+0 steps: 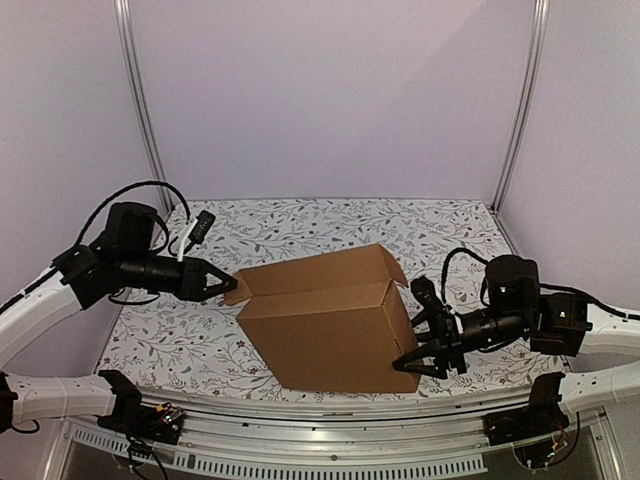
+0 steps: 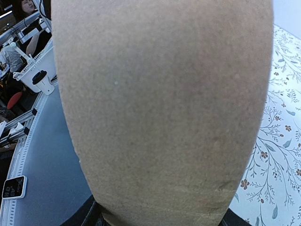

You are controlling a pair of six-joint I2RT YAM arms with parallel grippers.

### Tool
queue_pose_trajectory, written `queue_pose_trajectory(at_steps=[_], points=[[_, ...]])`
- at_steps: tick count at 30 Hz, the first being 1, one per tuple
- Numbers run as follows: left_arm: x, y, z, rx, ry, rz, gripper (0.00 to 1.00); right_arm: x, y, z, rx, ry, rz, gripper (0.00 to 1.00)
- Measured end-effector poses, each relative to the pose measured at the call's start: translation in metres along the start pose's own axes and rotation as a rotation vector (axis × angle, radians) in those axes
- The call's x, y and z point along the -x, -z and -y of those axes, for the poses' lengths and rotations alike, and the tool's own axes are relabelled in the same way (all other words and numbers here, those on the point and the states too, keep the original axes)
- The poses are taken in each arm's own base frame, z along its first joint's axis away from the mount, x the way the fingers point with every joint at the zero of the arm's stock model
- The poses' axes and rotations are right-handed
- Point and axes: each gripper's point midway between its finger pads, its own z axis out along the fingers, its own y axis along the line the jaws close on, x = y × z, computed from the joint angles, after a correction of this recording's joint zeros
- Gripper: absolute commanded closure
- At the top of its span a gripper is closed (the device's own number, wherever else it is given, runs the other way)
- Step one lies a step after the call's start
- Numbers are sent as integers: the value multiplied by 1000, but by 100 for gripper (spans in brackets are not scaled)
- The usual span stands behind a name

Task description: Fold the paper box

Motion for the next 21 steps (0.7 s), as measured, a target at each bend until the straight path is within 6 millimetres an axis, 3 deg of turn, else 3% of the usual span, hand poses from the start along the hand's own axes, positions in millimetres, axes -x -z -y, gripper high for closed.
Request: queue_pose_trajectory(at_steps=[6, 10, 21], points=[[-3, 0, -5, 31, -6, -16, 61, 1, 0, 0, 1, 3, 6, 65], [-4, -1, -9, 50, -8, -22, 62, 3, 0, -1, 8, 6, 12, 66], [-7, -4, -8, 35, -10, -42, 94, 4, 0, -2, 8, 9, 17, 67]])
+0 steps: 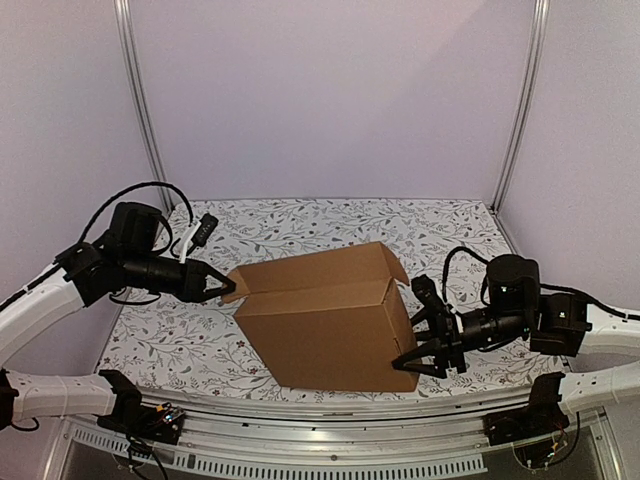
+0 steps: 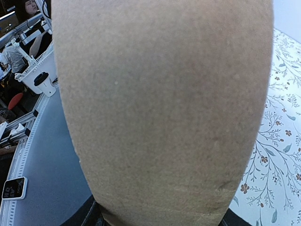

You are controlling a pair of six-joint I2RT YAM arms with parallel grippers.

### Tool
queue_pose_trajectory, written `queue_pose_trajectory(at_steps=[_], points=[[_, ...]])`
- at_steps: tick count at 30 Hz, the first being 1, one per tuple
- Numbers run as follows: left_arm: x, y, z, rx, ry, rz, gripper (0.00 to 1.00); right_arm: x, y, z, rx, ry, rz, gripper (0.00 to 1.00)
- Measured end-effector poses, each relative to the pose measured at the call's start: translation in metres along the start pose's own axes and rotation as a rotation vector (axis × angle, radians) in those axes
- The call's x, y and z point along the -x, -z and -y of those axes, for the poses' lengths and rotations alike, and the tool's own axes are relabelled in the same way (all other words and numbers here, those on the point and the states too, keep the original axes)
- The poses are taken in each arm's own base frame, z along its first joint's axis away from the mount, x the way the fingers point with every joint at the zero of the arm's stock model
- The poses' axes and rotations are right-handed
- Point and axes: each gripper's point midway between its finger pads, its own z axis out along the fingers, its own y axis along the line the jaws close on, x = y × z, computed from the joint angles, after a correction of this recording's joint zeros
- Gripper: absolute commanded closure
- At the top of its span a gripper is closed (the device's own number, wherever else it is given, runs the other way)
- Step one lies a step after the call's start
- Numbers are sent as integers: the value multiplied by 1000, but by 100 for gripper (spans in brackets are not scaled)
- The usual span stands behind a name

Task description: Fold the paper box

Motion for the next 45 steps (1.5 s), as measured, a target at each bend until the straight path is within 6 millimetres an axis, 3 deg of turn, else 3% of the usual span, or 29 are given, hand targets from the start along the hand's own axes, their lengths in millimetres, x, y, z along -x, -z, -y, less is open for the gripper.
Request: queue_pose_trajectory(at_steps=[3, 7, 29, 45], points=[[1, 1, 4, -20, -5, -2, 100, -2, -2, 2, -4, 0, 0, 68], [0, 0, 4, -25, 2, -7, 100, -4, -6, 8, -24, 6, 3, 72], [9, -7, -26, 156, 62, 88, 100, -39, -58, 63, -164, 209, 80, 82], [10, -10, -23, 199, 35, 125, 100, -45, -59, 67, -181, 216, 101, 81]])
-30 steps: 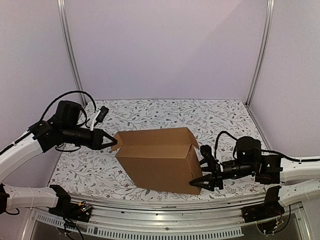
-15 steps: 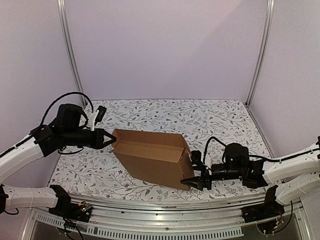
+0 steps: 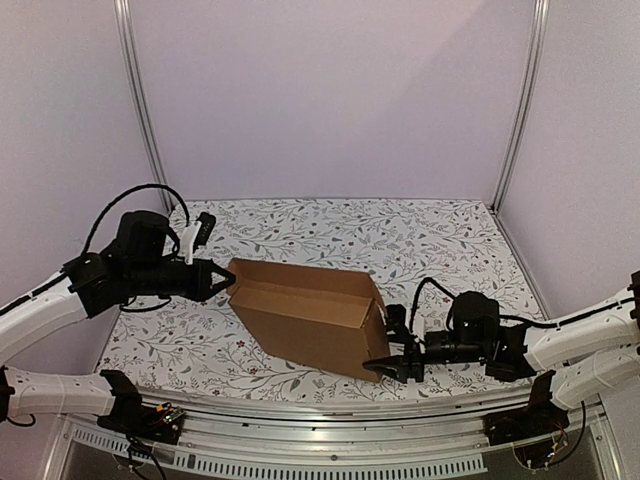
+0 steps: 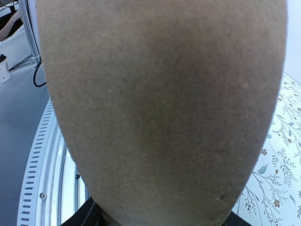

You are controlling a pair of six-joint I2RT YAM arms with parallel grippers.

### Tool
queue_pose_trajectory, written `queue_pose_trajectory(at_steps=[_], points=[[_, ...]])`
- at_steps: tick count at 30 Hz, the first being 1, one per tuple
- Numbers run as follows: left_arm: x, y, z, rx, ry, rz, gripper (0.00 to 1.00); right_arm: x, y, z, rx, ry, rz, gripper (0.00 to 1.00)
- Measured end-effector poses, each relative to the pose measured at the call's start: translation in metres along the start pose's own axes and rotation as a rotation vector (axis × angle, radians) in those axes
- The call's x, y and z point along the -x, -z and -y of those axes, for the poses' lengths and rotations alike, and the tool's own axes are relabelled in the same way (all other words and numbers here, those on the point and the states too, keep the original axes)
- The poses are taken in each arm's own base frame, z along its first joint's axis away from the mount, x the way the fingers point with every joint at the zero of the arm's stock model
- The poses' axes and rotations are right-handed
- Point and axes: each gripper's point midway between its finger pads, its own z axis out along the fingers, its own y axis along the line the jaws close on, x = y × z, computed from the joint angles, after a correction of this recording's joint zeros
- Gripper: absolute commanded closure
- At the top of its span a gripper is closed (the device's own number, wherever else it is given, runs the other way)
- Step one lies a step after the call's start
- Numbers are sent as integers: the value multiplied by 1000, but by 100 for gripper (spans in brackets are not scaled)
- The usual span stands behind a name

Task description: Fold the paper box

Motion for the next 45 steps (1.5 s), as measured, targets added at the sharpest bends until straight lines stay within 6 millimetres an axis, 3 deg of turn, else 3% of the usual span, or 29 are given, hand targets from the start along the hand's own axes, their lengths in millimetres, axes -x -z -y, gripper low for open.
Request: queue_pose_trajectory(at_steps=[29, 36, 45], points=[[-7, -7, 9, 72, -74, 21, 100, -10, 9, -3, -4, -46, 36, 74], [-10, -9, 13, 83, -91, 22, 100, -11, 12, -3, -8, -54, 41, 57], [-11, -12, 16, 105, -107, 27, 100, -11, 16, 4, -60, -89, 50, 25]])
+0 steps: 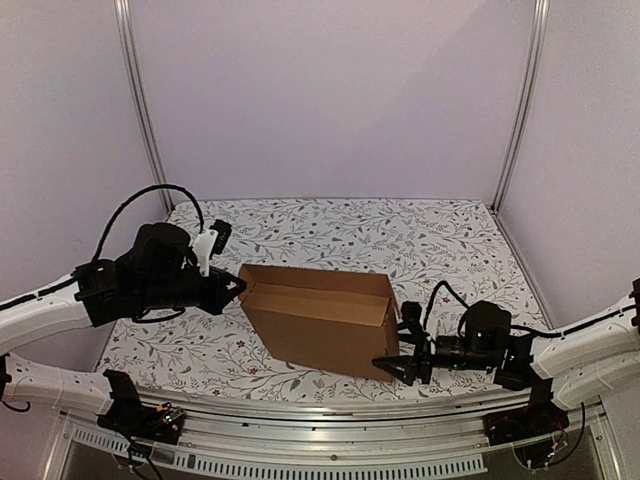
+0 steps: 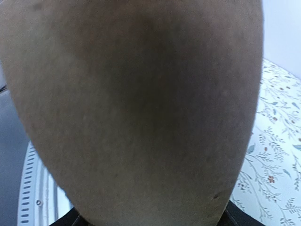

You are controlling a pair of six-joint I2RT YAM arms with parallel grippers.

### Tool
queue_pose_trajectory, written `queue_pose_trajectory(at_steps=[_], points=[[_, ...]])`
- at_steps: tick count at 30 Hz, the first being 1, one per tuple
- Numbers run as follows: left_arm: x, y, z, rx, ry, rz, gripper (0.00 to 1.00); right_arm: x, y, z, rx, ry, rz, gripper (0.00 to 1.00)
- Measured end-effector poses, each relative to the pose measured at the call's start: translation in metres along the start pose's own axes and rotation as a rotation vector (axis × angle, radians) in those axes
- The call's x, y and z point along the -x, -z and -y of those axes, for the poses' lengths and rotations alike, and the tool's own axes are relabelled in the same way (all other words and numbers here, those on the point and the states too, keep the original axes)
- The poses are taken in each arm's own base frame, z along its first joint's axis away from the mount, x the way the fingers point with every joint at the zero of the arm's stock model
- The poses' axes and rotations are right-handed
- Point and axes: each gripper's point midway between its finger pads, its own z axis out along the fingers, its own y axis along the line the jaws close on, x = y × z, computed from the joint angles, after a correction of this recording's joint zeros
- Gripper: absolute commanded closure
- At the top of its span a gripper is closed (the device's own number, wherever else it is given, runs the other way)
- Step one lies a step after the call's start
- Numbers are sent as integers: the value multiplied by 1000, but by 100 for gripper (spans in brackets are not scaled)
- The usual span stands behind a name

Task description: Fold the paper box

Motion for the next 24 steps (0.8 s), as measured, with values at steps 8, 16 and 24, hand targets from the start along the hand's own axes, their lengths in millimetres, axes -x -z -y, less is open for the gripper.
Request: queue_pose_trajectory(at_steps=[8, 16, 24], points=[[-4, 2, 13, -39, -20, -17, 100, 8, 15, 26, -155, -55, 57, 11], [-4, 1, 15, -37, -14, -33, 100, 34, 34, 25, -173, -69, 141, 1], [-1, -3, 19, -30, 8, -43, 100, 56, 60, 15, -155, -121, 152, 1]])
